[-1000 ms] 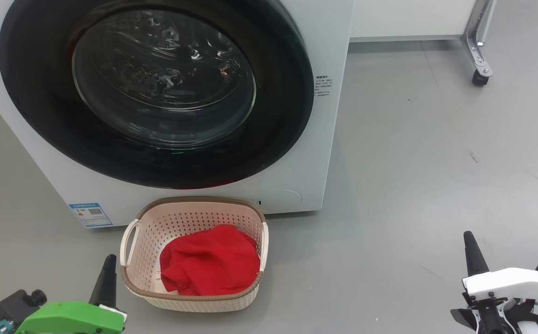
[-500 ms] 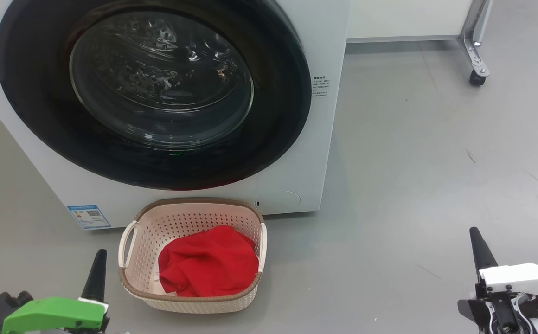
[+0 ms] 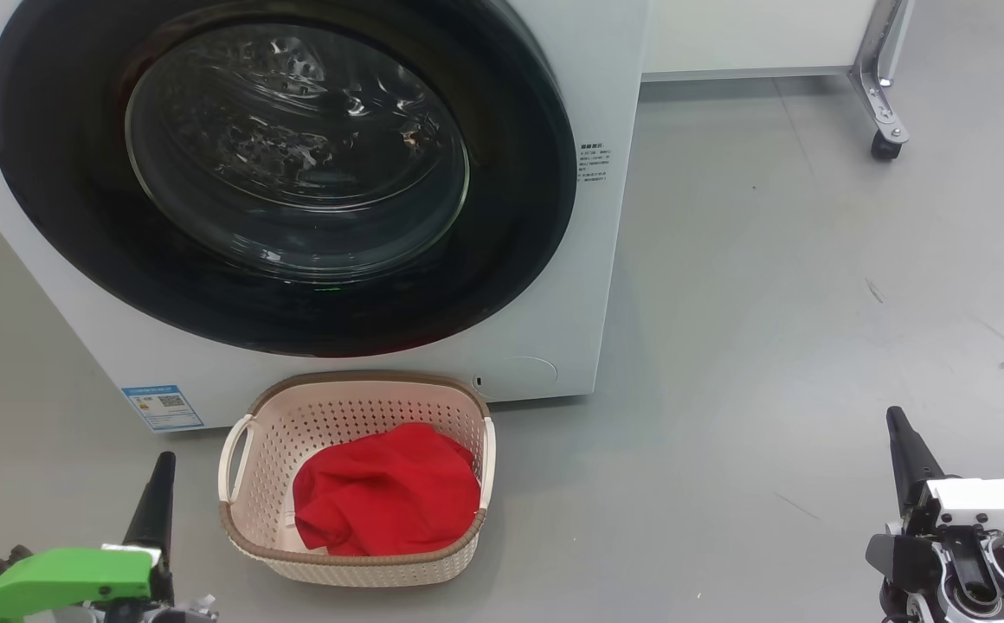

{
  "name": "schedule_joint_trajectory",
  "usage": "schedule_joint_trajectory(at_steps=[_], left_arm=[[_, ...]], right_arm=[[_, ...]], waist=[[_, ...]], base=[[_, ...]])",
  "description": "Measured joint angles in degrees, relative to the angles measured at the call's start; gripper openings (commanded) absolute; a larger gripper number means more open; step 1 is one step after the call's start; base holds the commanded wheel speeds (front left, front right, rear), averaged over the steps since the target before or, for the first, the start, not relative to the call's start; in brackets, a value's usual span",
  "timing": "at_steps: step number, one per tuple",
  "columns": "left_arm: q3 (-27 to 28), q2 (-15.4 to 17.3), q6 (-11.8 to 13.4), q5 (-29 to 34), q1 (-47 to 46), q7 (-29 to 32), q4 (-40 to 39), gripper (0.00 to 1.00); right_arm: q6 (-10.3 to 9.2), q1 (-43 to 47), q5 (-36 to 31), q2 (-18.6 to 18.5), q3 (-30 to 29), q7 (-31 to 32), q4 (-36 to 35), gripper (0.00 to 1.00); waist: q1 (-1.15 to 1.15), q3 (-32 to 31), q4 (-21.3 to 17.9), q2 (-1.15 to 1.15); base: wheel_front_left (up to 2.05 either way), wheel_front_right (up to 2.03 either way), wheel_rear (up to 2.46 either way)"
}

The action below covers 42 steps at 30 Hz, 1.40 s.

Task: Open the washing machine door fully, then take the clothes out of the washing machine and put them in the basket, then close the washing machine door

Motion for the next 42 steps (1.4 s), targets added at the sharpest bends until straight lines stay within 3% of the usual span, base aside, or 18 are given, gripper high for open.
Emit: schedule_joint_trajectory(at_steps=[5,42], left_arm=[[0.71,0.0,-0.71,-3.53,-0.83,0.08,0.76,0.0],[0.98,-0.03,-1.23,-3.58,-1.47,0.56,2.02,0.0]], right_arm=[[0.34,-0.42,3.48,-0.04,-0.64,0.57,0.36,0.0],[0.52,-0.94,3.77,-0.05,-0.85,0.75,0.92,0.0]], waist=[[0.0,-0.04,-0.1,0.0],[0.0,-0.09,-0.09,0.0]], base=[[0.0,0.0,0.0],[0.0,0.0,0.0]])
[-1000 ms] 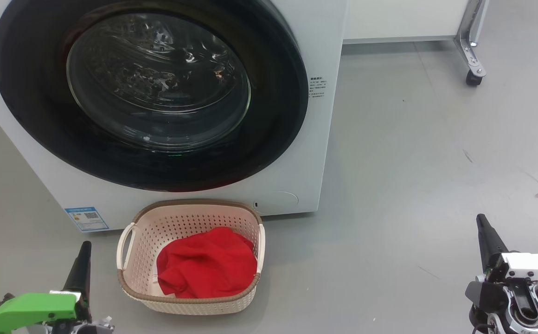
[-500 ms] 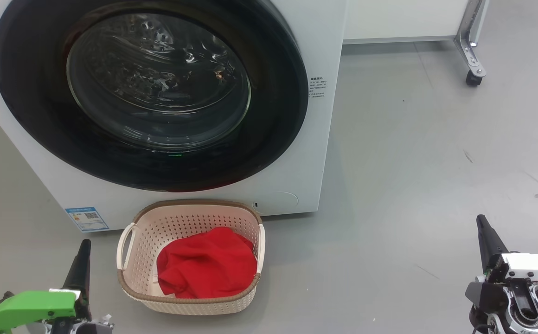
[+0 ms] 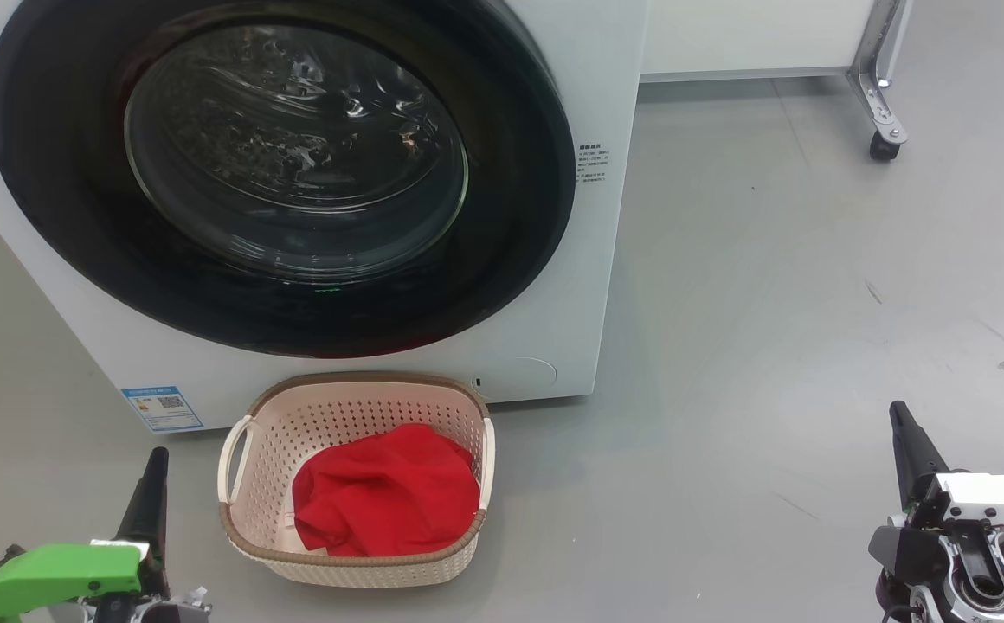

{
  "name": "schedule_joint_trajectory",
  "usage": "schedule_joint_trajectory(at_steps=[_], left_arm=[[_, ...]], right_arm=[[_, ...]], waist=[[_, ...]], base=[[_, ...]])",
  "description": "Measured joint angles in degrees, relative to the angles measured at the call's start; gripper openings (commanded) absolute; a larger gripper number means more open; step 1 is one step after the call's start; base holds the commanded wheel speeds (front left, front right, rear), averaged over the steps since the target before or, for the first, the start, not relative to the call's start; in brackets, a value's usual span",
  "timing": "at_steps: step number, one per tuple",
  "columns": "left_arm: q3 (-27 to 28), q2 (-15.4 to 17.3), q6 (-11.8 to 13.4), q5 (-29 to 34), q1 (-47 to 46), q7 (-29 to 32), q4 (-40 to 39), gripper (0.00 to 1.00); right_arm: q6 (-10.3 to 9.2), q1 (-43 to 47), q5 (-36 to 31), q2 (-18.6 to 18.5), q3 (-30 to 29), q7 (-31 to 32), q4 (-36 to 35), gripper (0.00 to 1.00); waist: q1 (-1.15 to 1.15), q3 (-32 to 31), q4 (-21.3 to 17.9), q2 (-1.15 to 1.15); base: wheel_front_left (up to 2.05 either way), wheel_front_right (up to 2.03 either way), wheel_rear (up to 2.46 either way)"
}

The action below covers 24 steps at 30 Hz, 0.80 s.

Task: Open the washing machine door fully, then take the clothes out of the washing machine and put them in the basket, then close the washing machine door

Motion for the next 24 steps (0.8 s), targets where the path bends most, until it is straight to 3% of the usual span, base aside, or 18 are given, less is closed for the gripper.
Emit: schedule_joint_trajectory(at_steps=[24], left_arm=[[0.18,-0.04,-0.01,0.0,-0.11,0.01,0.45,0.0]], right_arm=[[0.3,-0.02,-0.01,0.01,-0.13,0.25,0.21,0.0]], waist=[[0.0,-0.01,0.0,0.0]], base=[[0.0,0.0,0.0]])
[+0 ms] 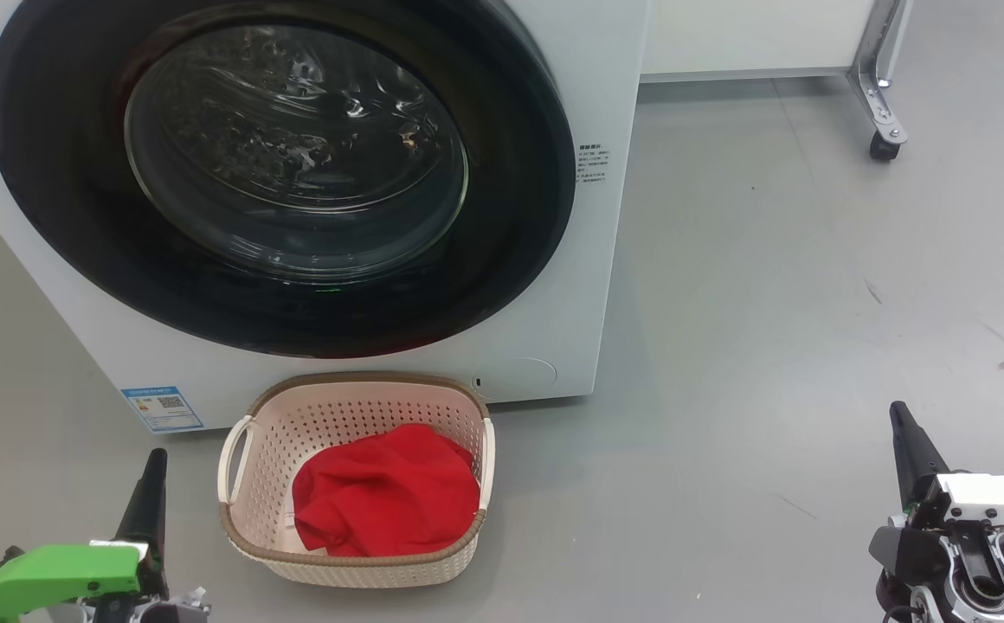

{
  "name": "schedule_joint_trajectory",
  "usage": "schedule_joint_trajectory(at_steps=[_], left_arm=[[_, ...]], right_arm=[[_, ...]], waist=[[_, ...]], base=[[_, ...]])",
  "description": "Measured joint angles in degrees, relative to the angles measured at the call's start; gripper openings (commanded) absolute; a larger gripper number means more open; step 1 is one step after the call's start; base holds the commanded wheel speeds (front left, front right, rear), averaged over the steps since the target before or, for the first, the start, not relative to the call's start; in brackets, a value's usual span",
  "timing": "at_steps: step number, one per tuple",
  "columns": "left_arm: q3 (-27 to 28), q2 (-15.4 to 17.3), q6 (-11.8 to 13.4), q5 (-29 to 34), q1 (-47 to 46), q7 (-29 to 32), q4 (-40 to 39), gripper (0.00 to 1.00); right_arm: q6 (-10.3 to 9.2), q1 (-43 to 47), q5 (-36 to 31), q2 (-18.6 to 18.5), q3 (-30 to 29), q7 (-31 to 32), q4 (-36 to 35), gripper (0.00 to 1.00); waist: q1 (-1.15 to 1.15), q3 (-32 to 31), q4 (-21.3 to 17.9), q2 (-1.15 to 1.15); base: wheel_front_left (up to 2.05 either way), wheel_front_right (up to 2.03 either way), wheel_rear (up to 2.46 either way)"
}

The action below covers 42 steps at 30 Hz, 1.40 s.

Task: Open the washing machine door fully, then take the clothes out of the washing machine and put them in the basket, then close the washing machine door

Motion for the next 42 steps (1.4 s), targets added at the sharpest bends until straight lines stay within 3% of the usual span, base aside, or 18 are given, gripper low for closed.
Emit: schedule_joint_trajectory(at_steps=[42], left_arm=[[0.4,-0.08,-0.01,0.0,-0.16,0.49,0.43,0.0]], right_arm=[[0.0,-0.02,0.0,0.02,-0.27,0.07,0.13,0.0]], waist=[[0.0,-0.01,0.0,0.0]], base=[[0.0,0.0,0.0]])
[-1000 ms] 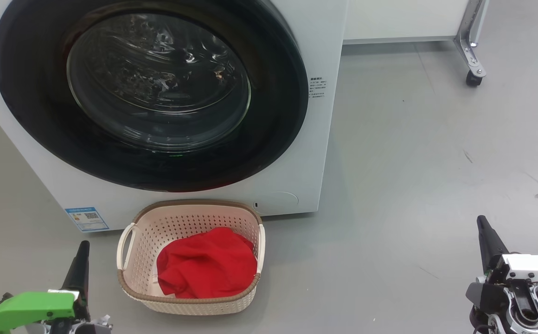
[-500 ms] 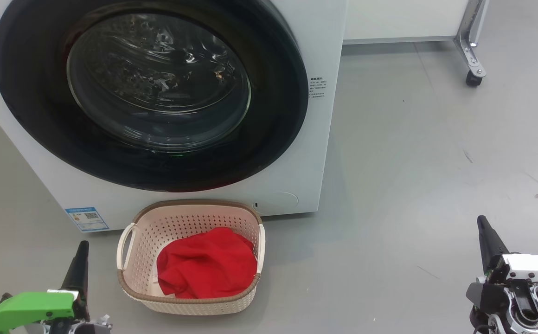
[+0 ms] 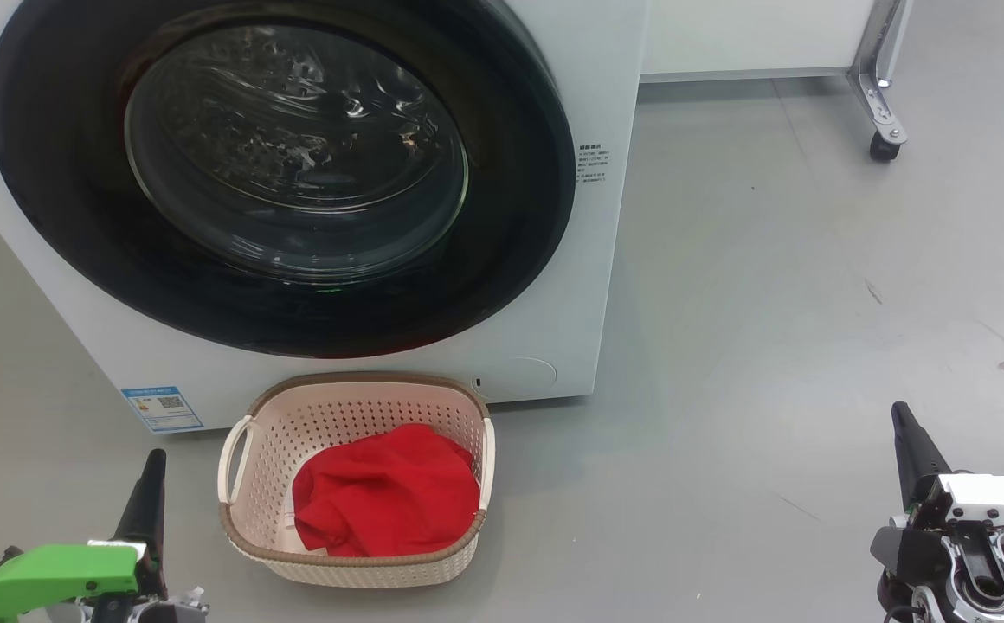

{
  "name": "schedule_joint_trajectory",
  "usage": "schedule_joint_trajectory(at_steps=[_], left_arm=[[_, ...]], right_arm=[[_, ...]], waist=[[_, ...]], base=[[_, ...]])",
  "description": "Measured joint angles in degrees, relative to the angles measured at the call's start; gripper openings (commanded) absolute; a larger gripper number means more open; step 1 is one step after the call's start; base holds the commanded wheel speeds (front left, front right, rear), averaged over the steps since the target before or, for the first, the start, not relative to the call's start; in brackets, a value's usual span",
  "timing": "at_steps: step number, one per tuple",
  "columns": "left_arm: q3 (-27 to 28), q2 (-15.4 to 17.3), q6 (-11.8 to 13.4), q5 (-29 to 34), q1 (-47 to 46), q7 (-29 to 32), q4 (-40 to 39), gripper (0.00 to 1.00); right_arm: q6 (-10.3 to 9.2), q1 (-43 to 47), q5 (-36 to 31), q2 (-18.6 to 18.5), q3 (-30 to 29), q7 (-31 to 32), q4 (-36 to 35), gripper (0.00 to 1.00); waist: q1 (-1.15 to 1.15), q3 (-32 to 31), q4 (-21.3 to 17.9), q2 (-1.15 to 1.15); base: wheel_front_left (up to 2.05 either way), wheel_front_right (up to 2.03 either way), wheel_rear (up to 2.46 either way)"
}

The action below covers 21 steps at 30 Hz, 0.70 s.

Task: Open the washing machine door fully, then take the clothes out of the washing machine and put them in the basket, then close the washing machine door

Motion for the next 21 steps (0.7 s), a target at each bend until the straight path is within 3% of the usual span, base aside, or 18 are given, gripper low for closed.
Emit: schedule_joint_trajectory(at_steps=[21], left_arm=[[0.21,-0.05,-0.01,0.01,-0.02,0.01,0.03,0.0]], right_arm=[[0.0,0.0,0.0,0.02,-0.13,0.19,-0.02,0.0]], waist=[[0.0,0.0,0.0,0.0]], base=[[0.0,0.0,0.0]])
